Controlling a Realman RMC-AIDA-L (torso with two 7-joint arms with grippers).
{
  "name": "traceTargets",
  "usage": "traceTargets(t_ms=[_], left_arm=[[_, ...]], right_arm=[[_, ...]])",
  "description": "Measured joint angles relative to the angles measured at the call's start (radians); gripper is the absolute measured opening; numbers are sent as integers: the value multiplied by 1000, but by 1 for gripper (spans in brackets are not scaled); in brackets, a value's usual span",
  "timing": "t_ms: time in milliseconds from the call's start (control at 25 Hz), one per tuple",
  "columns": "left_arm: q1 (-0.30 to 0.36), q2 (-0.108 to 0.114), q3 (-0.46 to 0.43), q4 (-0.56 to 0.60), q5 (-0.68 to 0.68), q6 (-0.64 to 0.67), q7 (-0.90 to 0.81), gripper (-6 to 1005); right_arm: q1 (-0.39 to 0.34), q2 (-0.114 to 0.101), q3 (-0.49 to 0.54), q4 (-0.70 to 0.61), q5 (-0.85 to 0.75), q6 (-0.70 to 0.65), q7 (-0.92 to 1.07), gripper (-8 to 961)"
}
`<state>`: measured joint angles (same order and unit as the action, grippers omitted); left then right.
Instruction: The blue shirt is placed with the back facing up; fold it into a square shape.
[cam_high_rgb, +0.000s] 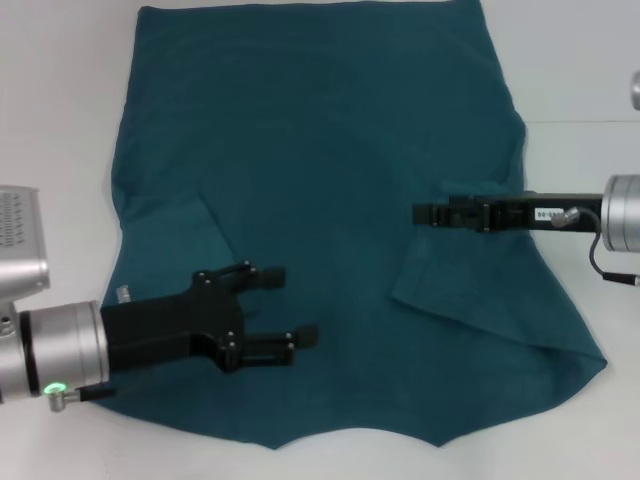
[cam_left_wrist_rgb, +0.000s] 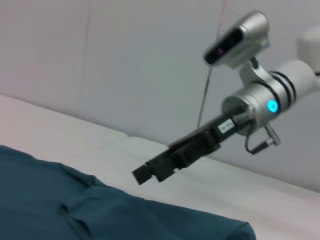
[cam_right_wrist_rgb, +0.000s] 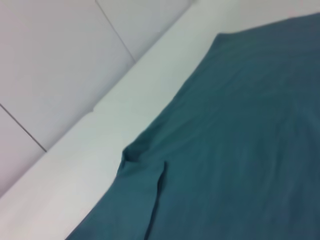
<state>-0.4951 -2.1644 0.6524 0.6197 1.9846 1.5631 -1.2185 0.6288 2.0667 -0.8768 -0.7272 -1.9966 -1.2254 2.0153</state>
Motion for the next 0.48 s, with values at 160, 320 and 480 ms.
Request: traceTargets(t_ms=[160, 320, 480], left_arm=[[18, 0, -28, 8, 0, 2, -49, 901], [59, 0, -59, 38, 0, -2, -117, 901], [103, 1, -114, 71, 8, -3, -178, 901]], right_arm=[[-37, 10, 2, 17, 65, 4, -75, 785], [-49, 17, 2, 54, 116, -5, -147, 902], [-46, 18, 2, 92, 137, -3, -179, 931]])
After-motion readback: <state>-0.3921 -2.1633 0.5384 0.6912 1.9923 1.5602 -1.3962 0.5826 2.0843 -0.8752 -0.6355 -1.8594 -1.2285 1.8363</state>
